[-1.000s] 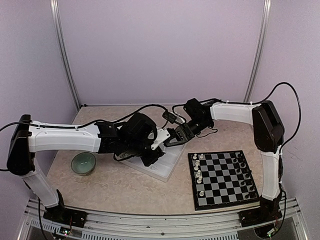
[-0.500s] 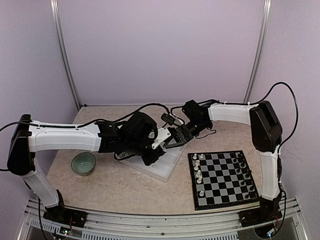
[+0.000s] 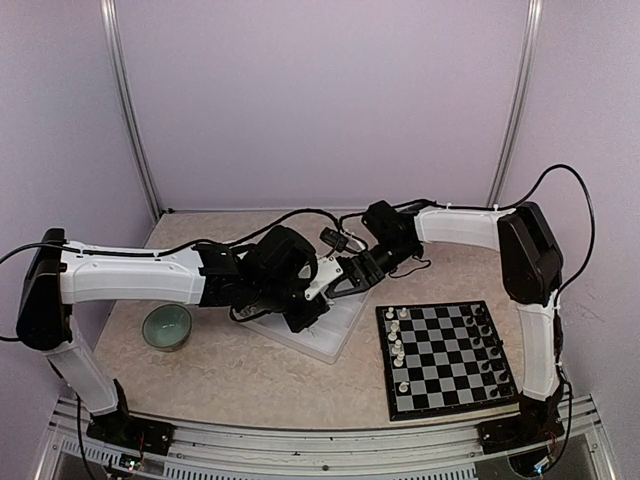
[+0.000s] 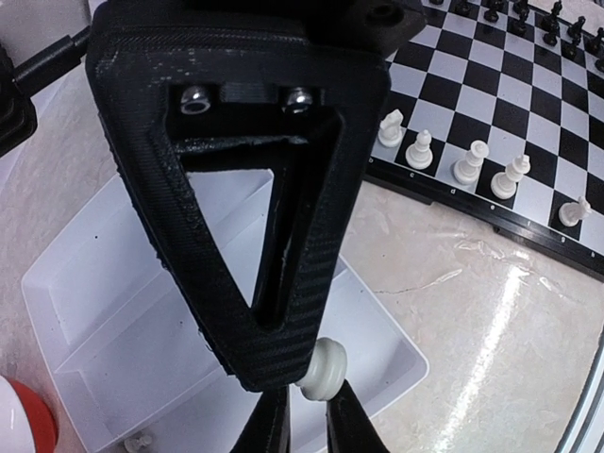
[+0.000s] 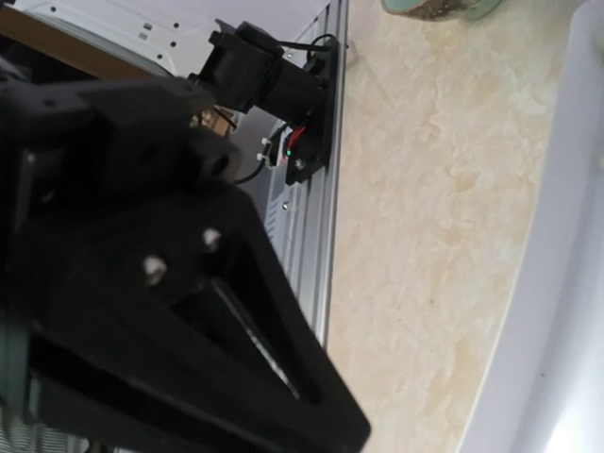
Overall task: Set up the chess pieces on the board
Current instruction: Pass from the left arm to the right, then place the rook at h1.
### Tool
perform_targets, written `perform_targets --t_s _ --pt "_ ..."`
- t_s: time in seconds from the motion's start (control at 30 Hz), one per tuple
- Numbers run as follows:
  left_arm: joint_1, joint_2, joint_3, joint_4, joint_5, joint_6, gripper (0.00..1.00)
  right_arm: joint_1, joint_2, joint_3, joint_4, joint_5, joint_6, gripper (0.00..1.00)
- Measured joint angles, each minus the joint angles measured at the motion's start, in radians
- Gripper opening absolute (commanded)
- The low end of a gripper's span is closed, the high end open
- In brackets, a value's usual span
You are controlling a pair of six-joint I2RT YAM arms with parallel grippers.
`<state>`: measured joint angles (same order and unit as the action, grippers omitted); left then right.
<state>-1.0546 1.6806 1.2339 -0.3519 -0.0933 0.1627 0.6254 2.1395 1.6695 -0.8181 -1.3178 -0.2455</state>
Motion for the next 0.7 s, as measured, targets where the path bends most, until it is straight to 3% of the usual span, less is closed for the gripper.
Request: perform_targets --t_s 0.27,0.5,0.7 --pt "0.0 -0.022 -0.032 0.014 -0.027 -0.018 0.23 0.0 -0.094 -0.079 0.042 0.137 -0.028 0.0" --pt "0.029 -0.131 -0.136 0.068 -0.045 -0.057 0.23 0.001 -0.431 -0.306 0.145 0.312 -0.077 0.0" --pt "0.173 -0.188 -0.23 0.175 -0.045 -0.115 0.23 0.003 -0.719 -0.57 0.259 0.427 -0.161 0.0"
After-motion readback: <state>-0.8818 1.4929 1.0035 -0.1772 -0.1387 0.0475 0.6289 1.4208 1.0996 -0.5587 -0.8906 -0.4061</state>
